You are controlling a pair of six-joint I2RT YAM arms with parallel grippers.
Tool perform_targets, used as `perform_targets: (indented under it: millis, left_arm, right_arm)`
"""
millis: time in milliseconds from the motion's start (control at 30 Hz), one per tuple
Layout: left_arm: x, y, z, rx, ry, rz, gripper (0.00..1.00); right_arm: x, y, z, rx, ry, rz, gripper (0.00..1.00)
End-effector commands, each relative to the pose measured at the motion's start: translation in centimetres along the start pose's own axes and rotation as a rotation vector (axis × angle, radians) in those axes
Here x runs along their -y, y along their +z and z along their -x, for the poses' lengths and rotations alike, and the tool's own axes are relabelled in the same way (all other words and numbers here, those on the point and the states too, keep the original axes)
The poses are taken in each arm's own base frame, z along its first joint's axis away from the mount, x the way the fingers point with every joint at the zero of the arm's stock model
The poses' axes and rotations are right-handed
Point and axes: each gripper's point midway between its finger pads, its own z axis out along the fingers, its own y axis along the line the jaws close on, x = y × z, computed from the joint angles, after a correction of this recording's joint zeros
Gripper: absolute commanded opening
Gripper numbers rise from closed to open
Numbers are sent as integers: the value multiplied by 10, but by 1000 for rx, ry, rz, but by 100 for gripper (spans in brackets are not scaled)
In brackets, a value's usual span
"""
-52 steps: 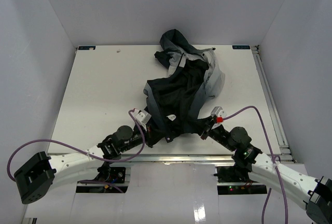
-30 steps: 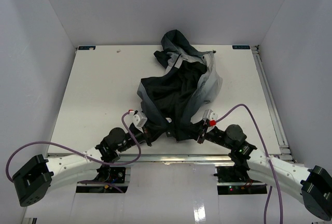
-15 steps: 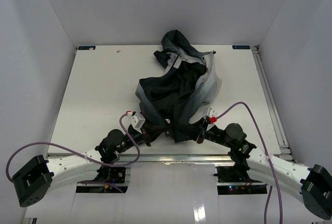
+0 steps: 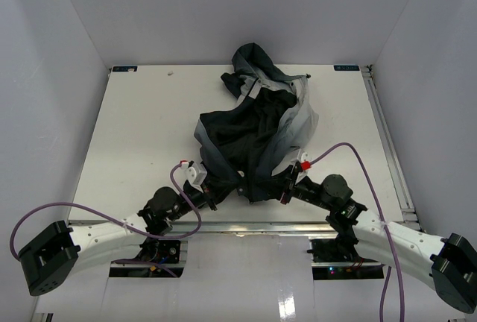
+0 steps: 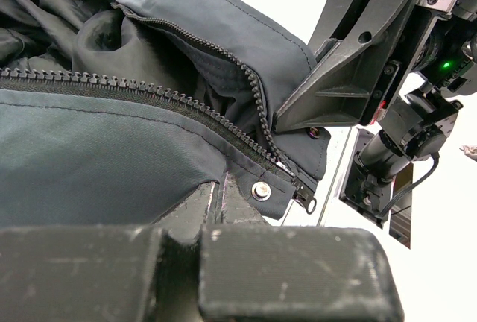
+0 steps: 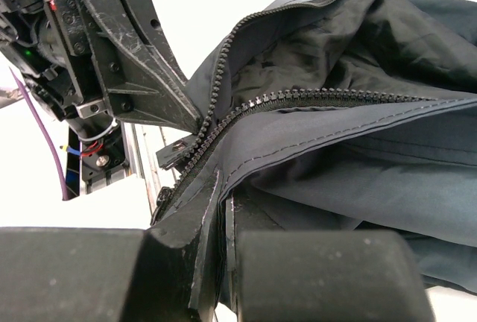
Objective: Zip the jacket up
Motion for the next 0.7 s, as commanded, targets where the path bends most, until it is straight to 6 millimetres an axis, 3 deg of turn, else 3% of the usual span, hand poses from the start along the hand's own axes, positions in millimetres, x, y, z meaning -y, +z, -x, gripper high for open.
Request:
perform_targets:
  millis: [0,667]
  left_arm:
    - [1,-1,14,66,17,-4,0]
    - [-1,2,14,69,19,9,0]
  right_arm:
    - [-3,7,34,92,-1,-2,8]
    - [5,13,41,105,72,-47,8]
